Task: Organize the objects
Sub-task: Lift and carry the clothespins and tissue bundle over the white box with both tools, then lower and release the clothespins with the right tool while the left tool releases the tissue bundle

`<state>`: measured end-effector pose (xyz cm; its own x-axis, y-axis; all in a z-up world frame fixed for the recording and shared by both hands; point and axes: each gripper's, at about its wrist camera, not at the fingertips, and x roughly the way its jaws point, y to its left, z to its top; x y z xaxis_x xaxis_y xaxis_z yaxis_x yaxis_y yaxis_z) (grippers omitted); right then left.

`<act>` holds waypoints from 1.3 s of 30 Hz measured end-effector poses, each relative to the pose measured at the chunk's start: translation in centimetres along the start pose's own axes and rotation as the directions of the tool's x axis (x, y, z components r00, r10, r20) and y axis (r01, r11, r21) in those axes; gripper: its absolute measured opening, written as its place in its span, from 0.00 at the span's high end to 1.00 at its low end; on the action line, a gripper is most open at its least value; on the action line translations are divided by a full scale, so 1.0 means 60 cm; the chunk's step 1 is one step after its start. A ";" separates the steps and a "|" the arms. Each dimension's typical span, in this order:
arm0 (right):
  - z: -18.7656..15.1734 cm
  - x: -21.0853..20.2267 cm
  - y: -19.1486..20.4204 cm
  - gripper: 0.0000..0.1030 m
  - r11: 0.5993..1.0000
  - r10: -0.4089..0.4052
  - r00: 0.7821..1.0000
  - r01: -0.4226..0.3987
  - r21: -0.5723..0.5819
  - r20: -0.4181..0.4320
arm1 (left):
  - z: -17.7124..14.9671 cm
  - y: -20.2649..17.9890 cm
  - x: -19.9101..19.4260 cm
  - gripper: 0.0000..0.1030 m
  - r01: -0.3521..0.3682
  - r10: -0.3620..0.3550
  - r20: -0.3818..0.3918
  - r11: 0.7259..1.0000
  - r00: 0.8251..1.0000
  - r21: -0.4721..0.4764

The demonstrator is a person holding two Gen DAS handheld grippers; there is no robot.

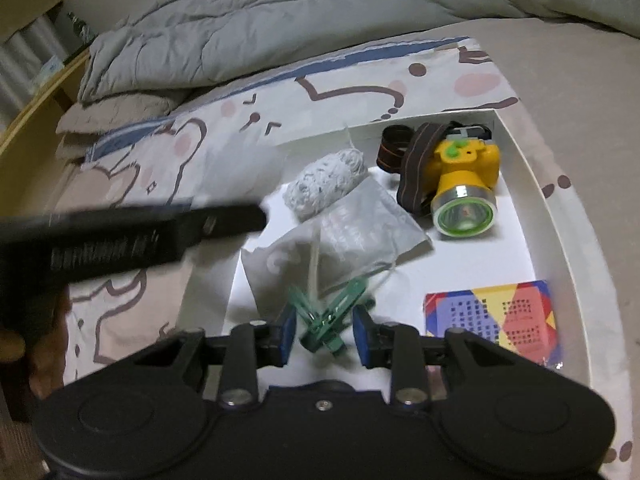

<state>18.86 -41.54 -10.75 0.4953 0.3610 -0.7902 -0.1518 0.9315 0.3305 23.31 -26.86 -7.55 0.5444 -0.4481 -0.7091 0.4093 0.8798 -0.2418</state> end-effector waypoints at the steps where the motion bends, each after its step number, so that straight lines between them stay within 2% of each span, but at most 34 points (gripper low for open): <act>1: -0.003 -0.004 0.002 0.56 1.000 0.000 1.000 0.000 -0.014 0.006 | 0.006 -0.007 0.005 0.70 0.013 -0.013 -0.002 1.000 1.000 0.010; 5: -0.002 -0.015 -0.003 0.54 1.000 0.003 1.000 -0.002 -0.030 0.008 | 0.019 -0.035 0.030 0.70 0.049 -0.047 -0.032 0.998 0.998 0.047; 11: -0.015 -0.023 -0.017 0.54 0.996 -0.050 0.998 0.048 -0.072 -0.028 | 0.007 -0.061 0.078 0.69 0.097 -0.089 -0.111 0.993 0.990 0.067; 14: -0.021 -0.026 -0.028 0.53 0.996 -0.058 0.998 0.056 -0.064 -0.030 | 0.002 -0.069 0.096 0.68 0.113 -0.103 -0.120 0.991 0.987 0.077; 16: -0.022 -0.029 -0.034 0.53 0.997 -0.055 0.998 0.053 -0.055 -0.029 | 0.003 -0.074 0.104 0.54 0.112 -0.102 -0.132 0.991 0.986 0.074; 17: -0.023 -0.031 -0.037 0.53 0.997 -0.053 0.998 0.051 -0.051 -0.028 | 0.003 -0.074 0.106 0.41 0.101 -0.090 -0.137 0.992 0.986 0.070; 18: -0.023 -0.032 -0.039 0.53 0.998 -0.051 0.998 0.049 -0.047 -0.026 | 0.002 -0.075 0.106 0.38 0.090 -0.080 -0.136 0.993 0.987 0.071; 28: -0.022 -0.041 -0.039 0.50 0.997 -0.061 0.998 0.061 -0.042 -0.004 | 0.002 -0.057 0.087 0.38 0.072 -0.063 -0.129 0.995 0.990 0.069; 33: -0.021 -0.051 -0.039 0.40 0.994 -0.100 0.995 0.101 -0.033 0.022 | 0.002 -0.051 0.067 0.38 0.067 -0.060 -0.119 0.996 0.991 0.063; 39: -0.015 -0.076 -0.043 0.20 0.987 -0.160 0.984 0.159 0.017 0.077 | 0.003 -0.041 0.028 0.38 0.054 -0.048 -0.090 0.997 0.995 0.057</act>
<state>16.21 -45.54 -8.45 0.5776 0.2026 -0.7908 -0.0564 0.9763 0.2090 23.35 -29.81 -8.00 0.4556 -0.4739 -0.7536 0.4793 0.8439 -0.2410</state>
